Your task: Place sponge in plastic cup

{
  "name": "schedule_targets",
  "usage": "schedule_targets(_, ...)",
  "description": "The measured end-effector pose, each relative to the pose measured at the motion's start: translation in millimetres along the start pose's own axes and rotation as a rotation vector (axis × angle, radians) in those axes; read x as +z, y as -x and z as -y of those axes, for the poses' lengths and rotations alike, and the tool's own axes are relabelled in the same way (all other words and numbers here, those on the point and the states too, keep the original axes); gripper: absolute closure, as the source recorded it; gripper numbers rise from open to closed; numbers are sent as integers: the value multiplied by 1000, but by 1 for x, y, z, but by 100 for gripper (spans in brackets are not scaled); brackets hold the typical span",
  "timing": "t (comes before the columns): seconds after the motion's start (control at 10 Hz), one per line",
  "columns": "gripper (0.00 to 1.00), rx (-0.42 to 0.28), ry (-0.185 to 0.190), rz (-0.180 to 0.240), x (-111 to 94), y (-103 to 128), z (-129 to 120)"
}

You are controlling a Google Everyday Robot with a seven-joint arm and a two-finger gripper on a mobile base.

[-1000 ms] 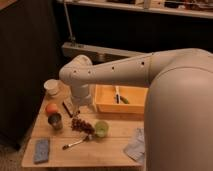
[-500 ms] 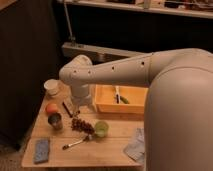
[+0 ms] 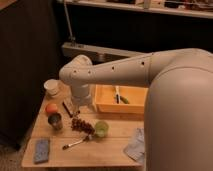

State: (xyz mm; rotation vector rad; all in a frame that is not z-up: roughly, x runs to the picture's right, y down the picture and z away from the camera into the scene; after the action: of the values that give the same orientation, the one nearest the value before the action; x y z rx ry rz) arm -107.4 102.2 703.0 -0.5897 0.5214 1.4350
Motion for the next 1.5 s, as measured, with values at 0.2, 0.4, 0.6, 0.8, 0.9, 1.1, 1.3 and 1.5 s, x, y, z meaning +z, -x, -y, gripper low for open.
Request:
schedule_targets(0.2,35,0,0,0,0,0,0)
schedule_targets(0.4,35,0,0,0,0,0,0)
schedule_targets(0.6,35,0,0,0,0,0,0)
schedule_targets(0.8,35,0,0,0,0,0,0)
schedule_targets(0.9,35,0,0,0,0,0,0)
schedule_targets(1.1,35,0,0,0,0,0,0)
schedule_targets(1.3,35,-10,3,-2,-1,-2,-1)
schedule_targets(1.5,35,-63,25,0,0,-10,-14)
